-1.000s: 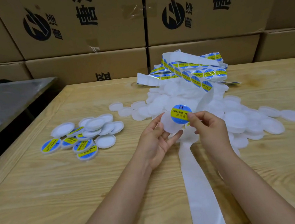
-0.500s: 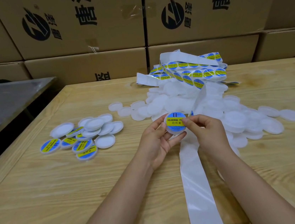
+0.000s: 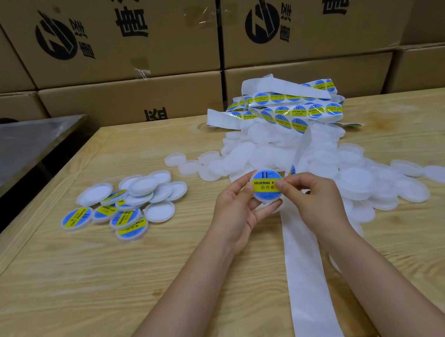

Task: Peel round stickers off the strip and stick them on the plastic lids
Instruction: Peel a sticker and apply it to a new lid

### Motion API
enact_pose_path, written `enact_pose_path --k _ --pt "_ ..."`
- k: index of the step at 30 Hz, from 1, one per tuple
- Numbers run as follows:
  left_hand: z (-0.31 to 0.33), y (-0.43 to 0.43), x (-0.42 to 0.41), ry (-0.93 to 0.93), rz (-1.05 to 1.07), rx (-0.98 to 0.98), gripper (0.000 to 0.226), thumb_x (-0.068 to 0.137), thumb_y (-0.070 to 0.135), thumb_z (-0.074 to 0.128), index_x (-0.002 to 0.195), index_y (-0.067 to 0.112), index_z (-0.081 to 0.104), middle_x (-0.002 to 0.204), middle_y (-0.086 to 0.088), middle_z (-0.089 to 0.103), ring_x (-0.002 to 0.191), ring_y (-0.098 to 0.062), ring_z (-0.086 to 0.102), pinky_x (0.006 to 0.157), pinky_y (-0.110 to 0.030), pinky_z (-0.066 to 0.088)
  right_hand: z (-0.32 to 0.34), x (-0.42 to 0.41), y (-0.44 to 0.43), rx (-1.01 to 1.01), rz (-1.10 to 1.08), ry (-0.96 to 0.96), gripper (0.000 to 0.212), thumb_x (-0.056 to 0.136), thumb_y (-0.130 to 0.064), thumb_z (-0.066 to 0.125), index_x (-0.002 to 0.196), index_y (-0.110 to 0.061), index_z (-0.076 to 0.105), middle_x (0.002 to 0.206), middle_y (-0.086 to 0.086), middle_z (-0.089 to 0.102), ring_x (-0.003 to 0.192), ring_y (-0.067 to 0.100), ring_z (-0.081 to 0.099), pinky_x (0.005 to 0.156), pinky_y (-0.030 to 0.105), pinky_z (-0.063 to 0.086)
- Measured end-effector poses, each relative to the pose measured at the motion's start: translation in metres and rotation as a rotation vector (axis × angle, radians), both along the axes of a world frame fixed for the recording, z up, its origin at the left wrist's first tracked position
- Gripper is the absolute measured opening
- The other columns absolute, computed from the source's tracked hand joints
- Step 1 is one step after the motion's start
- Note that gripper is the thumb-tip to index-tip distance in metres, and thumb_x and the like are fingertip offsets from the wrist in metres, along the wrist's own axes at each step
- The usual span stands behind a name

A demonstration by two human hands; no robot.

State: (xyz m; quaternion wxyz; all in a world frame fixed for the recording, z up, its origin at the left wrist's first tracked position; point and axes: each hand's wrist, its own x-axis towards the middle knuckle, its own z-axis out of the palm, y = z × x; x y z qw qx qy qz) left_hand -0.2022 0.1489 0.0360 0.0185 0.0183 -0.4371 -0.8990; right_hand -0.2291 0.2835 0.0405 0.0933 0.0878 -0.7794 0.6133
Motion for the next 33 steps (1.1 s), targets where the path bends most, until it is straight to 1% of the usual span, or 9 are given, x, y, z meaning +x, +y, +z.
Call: enact_pose_path --k 3,8,12,14,17,19,22,29,33 --pt "0.000 0.002 0.000 0.009 0.044 -0.064 0.023 0.100 0.003 0.038 0.109 0.004 0.058 0.094 -0.012 0.072 0.083 -0.026 0.070 0.072 -0.040 0.059 0.001 0.001 -0.001 0.022 0.001 0.005 0.014 0.083 -0.025 0.069 0.069 -0.021 0.067 0.085 0.000 0.068 0.084 0.015 0.059 0.068 0.021 0.039" --pt "-0.001 0.007 0.001 0.010 0.132 -0.172 0.024 0.099 0.002 0.037 0.102 0.008 0.060 0.088 -0.007 0.073 0.080 -0.025 0.071 0.066 -0.035 0.059 0.002 0.003 -0.001 0.052 -0.007 0.007 0.013 0.084 -0.025 0.068 0.072 -0.018 0.067 0.083 -0.003 0.067 0.079 0.010 0.057 0.066 0.017 0.037" --pt "-0.002 0.010 0.001 0.001 0.192 -0.211 0.024 0.099 0.002 0.038 0.101 0.008 0.061 0.089 -0.009 0.073 0.082 -0.027 0.071 0.067 -0.036 0.060 0.002 0.004 -0.002 0.082 -0.020 0.028 0.015 0.084 -0.024 0.068 0.070 -0.020 0.065 0.079 -0.008 0.065 0.072 0.003 0.053 0.064 0.015 0.036" --pt "-0.002 0.011 0.001 -0.009 0.217 -0.222 0.023 0.099 0.002 0.038 0.101 0.008 0.060 0.088 -0.009 0.073 0.080 -0.027 0.072 0.066 -0.035 0.060 0.001 0.004 -0.003 0.111 -0.032 0.054 0.014 0.084 -0.023 0.068 0.071 -0.019 0.066 0.077 -0.009 0.064 0.070 0.003 0.051 0.063 0.014 0.036" --pt "-0.001 0.012 0.001 -0.007 0.239 -0.237 0.024 0.098 0.000 0.038 0.100 0.011 0.059 0.079 -0.002 0.074 0.077 -0.023 0.072 0.061 -0.030 0.058 0.000 0.005 -0.006 0.203 -0.071 0.125 0.013 0.084 -0.022 0.067 0.074 -0.014 0.067 0.076 -0.006 0.063 0.070 0.006 0.051 0.060 0.010 0.034" --pt "-0.001 0.013 0.002 -0.007 0.256 -0.237 0.024 0.098 -0.001 0.038 0.099 0.012 0.059 0.077 -0.001 0.074 0.074 -0.021 0.072 0.058 -0.028 0.057 0.000 0.006 -0.008 0.266 -0.093 0.173 0.013 0.084 -0.020 0.067 0.075 -0.012 0.064 0.076 -0.004 0.062 0.074 0.010 0.052 0.061 0.014 0.033" --pt "0.000 0.015 0.002 -0.013 0.286 -0.235 0.024 0.097 -0.001 0.040 0.099 0.012 0.059 0.078 -0.001 0.073 0.073 -0.019 0.072 0.056 -0.026 0.056 0.000 0.010 -0.011 0.320 -0.108 0.222 0.013 0.085 -0.017 0.065 0.074 -0.012 0.060 0.078 -0.003 0.061 0.082 0.015 0.052 0.068 0.020 0.031" --pt "0.000 0.018 0.002 -0.040 0.328 -0.256 0.025 0.096 -0.002 0.041 0.099 0.013 0.061 0.084 -0.005 0.071 0.071 -0.015 0.072 0.054 -0.024 0.055 -0.003 0.013 -0.015 0.449 -0.158 0.299 0.014 0.087 -0.016 0.063 0.078 -0.007 0.059 0.082 0.003 0.062 0.088 0.022 0.052 0.070 0.022 0.028" --pt "0.001 0.018 0.002 -0.062 0.323 -0.199 0.023 0.096 -0.002 0.041 0.102 0.009 0.061 0.086 -0.009 0.071 0.071 -0.017 0.072 0.055 -0.027 0.056 -0.003 0.013 -0.018 0.440 -0.199 0.276 0.015 0.088 -0.022 0.062 0.081 -0.008 0.058 0.083 0.001 0.061 0.089 0.021 0.055 0.069 0.023 0.030"
